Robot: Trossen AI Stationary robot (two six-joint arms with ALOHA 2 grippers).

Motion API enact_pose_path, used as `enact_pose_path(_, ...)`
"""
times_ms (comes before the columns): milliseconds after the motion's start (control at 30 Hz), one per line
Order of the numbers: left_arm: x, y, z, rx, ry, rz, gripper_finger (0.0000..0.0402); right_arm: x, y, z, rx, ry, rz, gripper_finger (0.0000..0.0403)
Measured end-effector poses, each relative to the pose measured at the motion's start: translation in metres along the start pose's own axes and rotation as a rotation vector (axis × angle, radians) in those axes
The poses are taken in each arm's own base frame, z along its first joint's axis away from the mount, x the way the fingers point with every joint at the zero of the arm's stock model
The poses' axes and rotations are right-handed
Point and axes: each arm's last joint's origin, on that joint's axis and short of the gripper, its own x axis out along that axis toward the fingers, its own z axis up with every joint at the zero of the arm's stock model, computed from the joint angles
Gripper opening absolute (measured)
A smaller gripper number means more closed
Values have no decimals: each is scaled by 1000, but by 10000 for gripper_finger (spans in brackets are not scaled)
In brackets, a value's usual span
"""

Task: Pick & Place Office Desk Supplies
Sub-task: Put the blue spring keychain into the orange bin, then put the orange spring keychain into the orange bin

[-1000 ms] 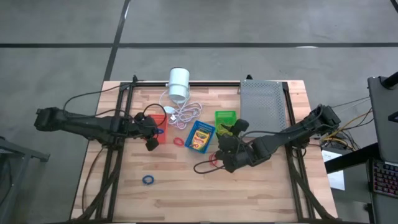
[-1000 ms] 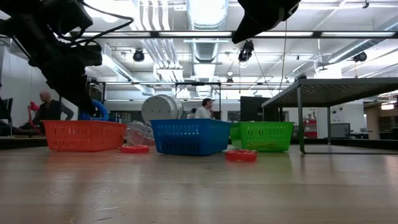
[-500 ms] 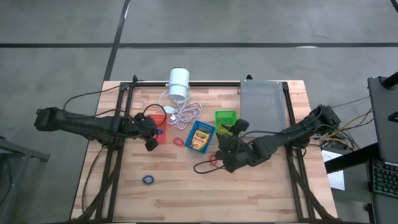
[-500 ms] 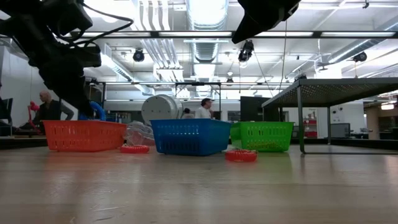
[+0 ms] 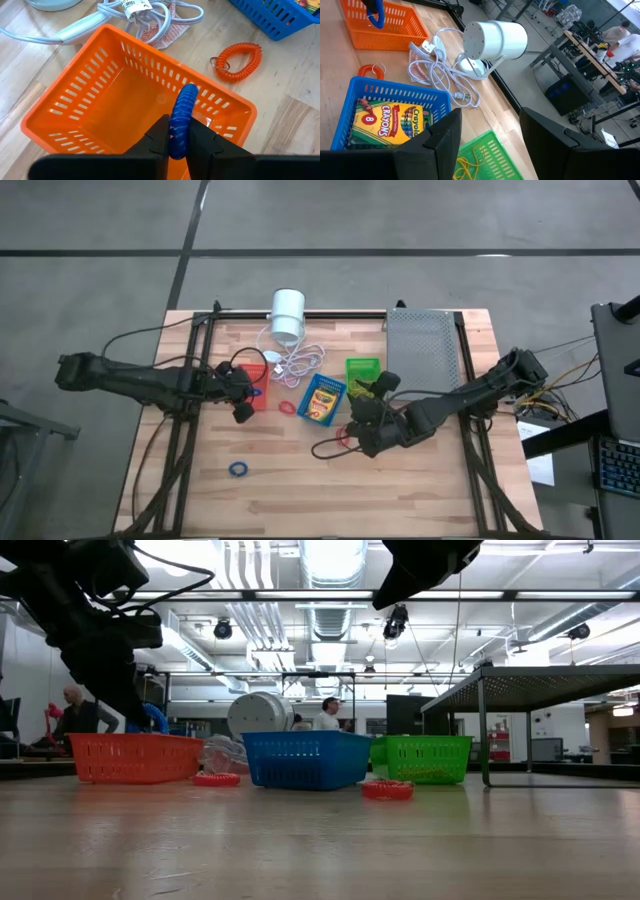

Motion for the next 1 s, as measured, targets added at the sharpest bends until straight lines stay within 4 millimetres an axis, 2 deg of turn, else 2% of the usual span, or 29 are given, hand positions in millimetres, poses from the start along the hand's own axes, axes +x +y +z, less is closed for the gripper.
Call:
enact_pose_path(333, 0, 0, 0, 0, 3, -7, 141, 0, 0, 0, 1, 0, -1, 199)
enact_pose_path(533, 0, 0, 0, 0, 4, -9, 180, 0, 0, 0, 1, 0, -1, 199)
enact_pose_path(667, -1, -1, 1, -3, -4, -14, 191, 0, 0, 0, 0, 0, 0, 199)
enact_pose_path(1000, -23, -10, 32, 8, -140, -90, 189, 0, 0, 0, 0, 0, 0, 199)
